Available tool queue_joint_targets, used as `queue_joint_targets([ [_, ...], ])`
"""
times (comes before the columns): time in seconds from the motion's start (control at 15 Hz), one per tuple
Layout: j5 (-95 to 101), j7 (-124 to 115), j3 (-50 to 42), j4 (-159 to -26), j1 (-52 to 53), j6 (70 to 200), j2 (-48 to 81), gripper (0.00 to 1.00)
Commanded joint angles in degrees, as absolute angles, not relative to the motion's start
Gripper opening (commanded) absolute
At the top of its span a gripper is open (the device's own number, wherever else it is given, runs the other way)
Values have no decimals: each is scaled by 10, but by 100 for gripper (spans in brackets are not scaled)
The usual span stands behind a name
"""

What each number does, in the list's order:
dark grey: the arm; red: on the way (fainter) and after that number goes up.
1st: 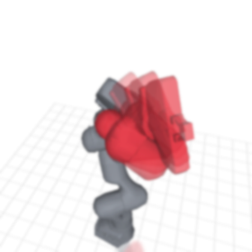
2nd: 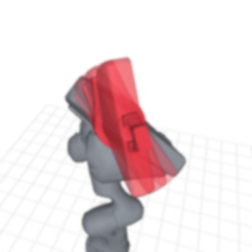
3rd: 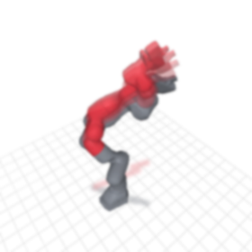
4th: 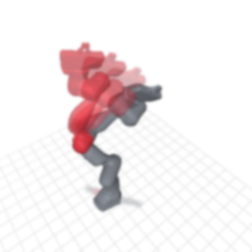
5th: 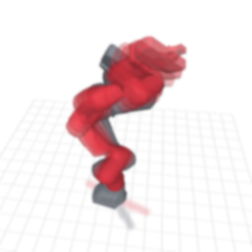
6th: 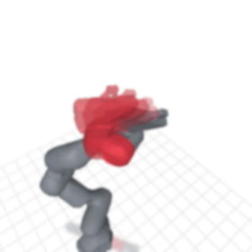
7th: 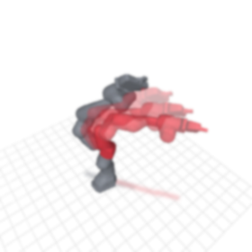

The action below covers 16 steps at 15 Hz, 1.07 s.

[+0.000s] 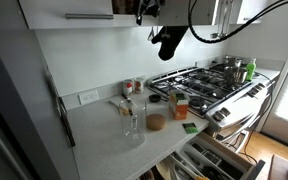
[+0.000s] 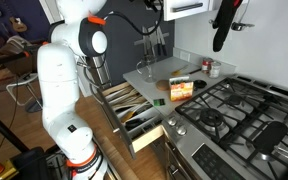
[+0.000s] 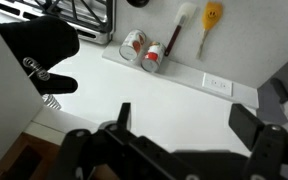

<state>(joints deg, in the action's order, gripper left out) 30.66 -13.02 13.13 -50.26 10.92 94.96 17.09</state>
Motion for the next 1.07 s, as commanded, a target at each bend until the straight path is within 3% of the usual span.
queue_joint_targets([
  [0.0, 260, -173, 131, -445, 85, 993, 193, 100],
  [1.0, 200, -354, 137, -361, 36, 1220, 296, 100],
])
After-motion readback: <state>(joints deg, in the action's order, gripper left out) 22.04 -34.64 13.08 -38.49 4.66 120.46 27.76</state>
